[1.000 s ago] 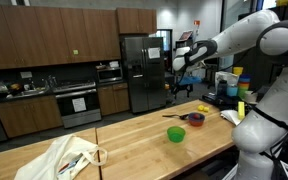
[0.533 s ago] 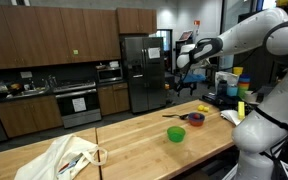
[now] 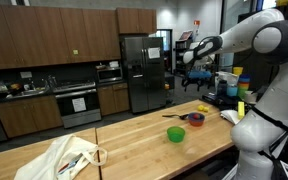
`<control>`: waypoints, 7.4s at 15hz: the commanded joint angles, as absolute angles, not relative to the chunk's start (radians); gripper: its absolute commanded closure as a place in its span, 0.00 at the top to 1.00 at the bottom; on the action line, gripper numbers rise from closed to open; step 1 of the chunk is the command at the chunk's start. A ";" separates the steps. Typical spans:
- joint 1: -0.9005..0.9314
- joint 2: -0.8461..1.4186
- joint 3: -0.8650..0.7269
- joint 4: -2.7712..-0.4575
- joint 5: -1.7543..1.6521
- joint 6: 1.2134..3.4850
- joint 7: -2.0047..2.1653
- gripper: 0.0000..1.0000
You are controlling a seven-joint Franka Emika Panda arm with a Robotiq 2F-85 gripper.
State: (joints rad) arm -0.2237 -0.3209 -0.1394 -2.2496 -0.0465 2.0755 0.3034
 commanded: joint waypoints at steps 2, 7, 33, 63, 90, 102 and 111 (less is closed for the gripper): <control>-0.232 -0.259 -0.150 -2.173 -0.043 2.061 0.323 1.00; -0.195 -0.245 -0.098 -2.169 -0.066 2.059 0.344 1.00; -0.188 -0.232 -0.095 -2.238 -0.122 2.075 0.356 1.00; -0.105 -0.146 -0.015 -2.161 -0.107 2.066 0.499 1.00; -0.194 -0.206 -0.124 -2.229 -0.177 2.055 0.407 1.00; -0.211 -0.220 -0.132 -2.233 -0.172 2.035 0.406 1.00; -0.203 -0.100 -0.107 -2.174 -0.201 2.049 0.500 1.00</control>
State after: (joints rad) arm -0.2056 -0.1677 -0.1187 -2.2151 -0.1629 2.0485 0.4394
